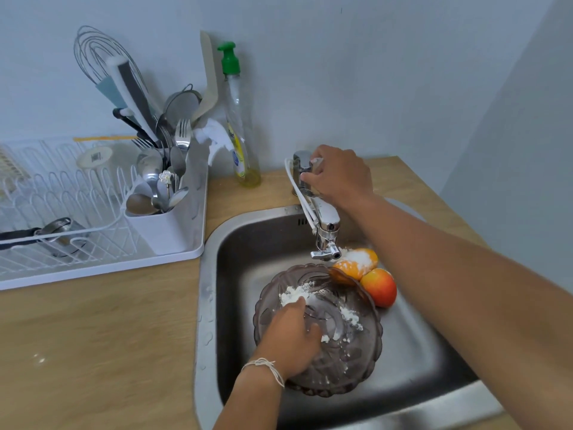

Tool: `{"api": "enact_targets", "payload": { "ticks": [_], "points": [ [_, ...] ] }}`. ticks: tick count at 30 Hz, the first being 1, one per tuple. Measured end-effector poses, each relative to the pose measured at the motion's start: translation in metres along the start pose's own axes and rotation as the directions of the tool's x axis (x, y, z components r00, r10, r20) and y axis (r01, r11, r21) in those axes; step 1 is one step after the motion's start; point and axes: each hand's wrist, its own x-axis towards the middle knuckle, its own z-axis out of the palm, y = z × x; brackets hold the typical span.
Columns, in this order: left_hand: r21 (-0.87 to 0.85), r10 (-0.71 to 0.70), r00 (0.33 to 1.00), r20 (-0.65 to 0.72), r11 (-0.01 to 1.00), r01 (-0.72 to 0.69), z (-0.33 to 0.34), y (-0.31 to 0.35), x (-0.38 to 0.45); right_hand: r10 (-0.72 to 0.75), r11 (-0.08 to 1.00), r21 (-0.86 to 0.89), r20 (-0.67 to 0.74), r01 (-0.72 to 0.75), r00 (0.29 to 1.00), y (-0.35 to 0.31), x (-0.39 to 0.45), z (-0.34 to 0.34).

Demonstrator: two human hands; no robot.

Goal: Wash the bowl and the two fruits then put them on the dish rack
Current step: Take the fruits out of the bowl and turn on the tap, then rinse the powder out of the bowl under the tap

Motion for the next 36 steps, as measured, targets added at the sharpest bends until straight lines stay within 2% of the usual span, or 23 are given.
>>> {"api": "enact_targets", "payload": {
  "ticks": [3,5,8,10,14,20,22,25,27,30,33,36],
  "points": [
    [-0.008,0.011,1.0,-0.02,1.0,-0.012,0.0,0.002,0.0,-0.082,0.989,-0.12,0.006,0.082,0.997,-0.003,0.009,-0.003],
    [-0.007,0.014,1.0,-0.028,1.0,-0.015,0.001,0.002,0.0,-0.091,0.987,-0.137,-0.019,0.088,0.996,-0.004,0.018,-0.007],
    [0.004,0.011,1.0,-0.006,1.0,-0.011,0.001,0.001,0.004,0.059,0.996,0.077,-0.057,-0.055,0.997,-0.005,0.032,-0.008],
    [0.027,0.008,1.0,0.001,1.0,-0.008,0.003,-0.005,0.007,0.132,0.964,0.24,-0.045,-0.118,0.99,-0.008,0.03,-0.003],
    [0.107,0.051,0.997,0.054,0.993,-0.057,0.008,-0.011,0.008,0.185,0.912,0.379,-0.04,-0.156,0.982,0.009,-0.021,0.014],
    [0.104,0.075,0.986,0.148,0.99,-0.09,0.013,-0.012,0.013,0.029,0.95,0.297,0.212,-0.093,0.977,0.053,-0.14,0.038],
    [0.145,0.07,0.983,0.169,0.985,-0.095,0.016,-0.016,0.015,-0.017,0.963,0.252,0.395,-0.091,0.918,0.069,-0.161,0.055],
    [0.314,0.006,0.971,0.239,0.946,-0.083,0.019,-0.019,0.016,-0.087,0.986,0.166,0.633,-0.026,0.769,0.084,-0.17,0.074],
    [0.41,0.009,0.967,0.255,0.904,-0.117,0.021,-0.015,0.019,-0.113,0.993,0.107,0.686,0.054,0.719,0.085,-0.171,0.079],
    [0.478,0.044,0.961,0.274,0.86,-0.177,0.025,-0.007,0.023,-0.126,0.986,0.017,0.715,0.163,0.688,0.085,-0.175,0.086],
    [0.469,0.002,0.968,0.249,0.875,-0.123,0.032,-0.014,0.028,-0.126,0.978,-0.021,0.736,0.209,0.665,0.088,-0.176,0.093],
    [0.557,-0.083,0.964,0.251,0.827,-0.074,0.038,-0.023,0.03,-0.16,0.964,-0.016,0.766,0.267,0.623,0.089,-0.178,0.099]
  ]
}}
